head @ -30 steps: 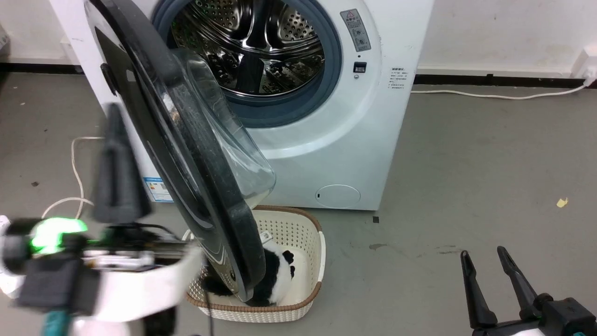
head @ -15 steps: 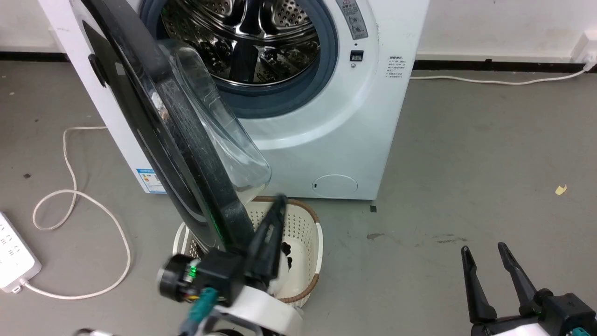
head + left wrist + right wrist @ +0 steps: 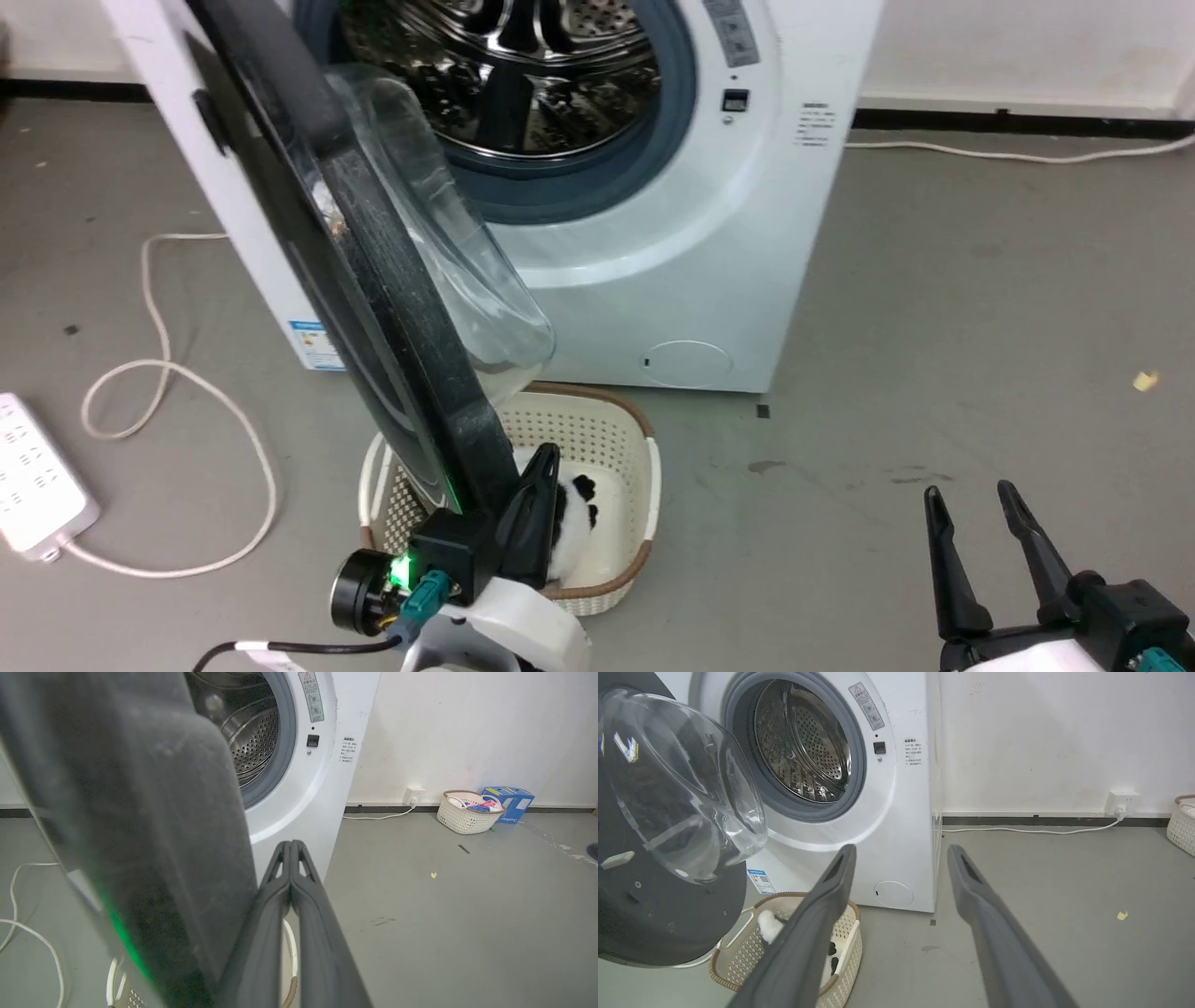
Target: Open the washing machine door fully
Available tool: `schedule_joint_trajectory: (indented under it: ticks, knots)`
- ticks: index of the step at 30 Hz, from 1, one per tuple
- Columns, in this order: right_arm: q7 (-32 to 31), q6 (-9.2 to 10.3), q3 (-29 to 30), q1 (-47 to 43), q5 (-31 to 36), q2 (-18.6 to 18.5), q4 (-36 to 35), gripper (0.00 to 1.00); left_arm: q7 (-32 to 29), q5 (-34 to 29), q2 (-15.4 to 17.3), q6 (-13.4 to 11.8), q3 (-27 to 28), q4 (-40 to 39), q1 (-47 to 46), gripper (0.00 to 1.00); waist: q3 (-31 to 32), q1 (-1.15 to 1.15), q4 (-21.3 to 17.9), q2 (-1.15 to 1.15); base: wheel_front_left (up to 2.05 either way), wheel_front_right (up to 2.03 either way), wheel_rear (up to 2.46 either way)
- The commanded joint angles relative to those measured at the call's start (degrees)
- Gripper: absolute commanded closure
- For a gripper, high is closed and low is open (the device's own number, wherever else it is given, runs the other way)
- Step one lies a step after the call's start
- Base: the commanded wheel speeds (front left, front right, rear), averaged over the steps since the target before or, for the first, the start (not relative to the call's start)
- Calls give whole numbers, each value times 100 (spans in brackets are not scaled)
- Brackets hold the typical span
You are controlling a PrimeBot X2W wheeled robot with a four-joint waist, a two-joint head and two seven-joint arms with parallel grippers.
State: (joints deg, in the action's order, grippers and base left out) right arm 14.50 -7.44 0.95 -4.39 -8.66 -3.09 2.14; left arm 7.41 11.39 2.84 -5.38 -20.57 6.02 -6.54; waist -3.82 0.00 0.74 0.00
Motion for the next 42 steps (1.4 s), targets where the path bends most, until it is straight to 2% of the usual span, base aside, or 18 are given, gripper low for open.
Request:
schedule_joint_trajectory:
  ticks: [1, 13, 17, 22, 35, 42]
  knots:
    - [46, -5, -13, 6, -28, 21, 26, 0, 67, 35, 50, -35, 67, 84, -42, 100, 40, 0, 169, 0, 0, 0, 0]
    - [42, -5, -156, -98, -69, 21, 90, 0, 94, 294, 245, -139, 368, 124, 197, 100, 274, 0, 1109, 0, 0, 0, 0]
    - [30, -5, -231, -99, -88, 21, 102, 0, 25, 386, 443, -226, 604, 34, 265, 100, 258, 0, 1501, 0, 0, 0, 0]
    - [-11, -5, -323, -34, -58, 21, 74, 0, -21, 505, 659, -292, 910, -5, 199, 100, 118, 0, 1695, 0, 0, 0, 0]
    - [-245, -5, -419, 222, 241, 21, -166, 0, -107, 978, 1415, -450, 2023, 221, -380, 100, -696, 0, 1782, 0, 0, 0, 0]
    - [-389, -5, -354, 332, 413, 21, -321, 0, -164, 1272, 1929, -390, 2580, 661, -845, 100, -1027, 0, 1667, 0, 0, 0, 0]
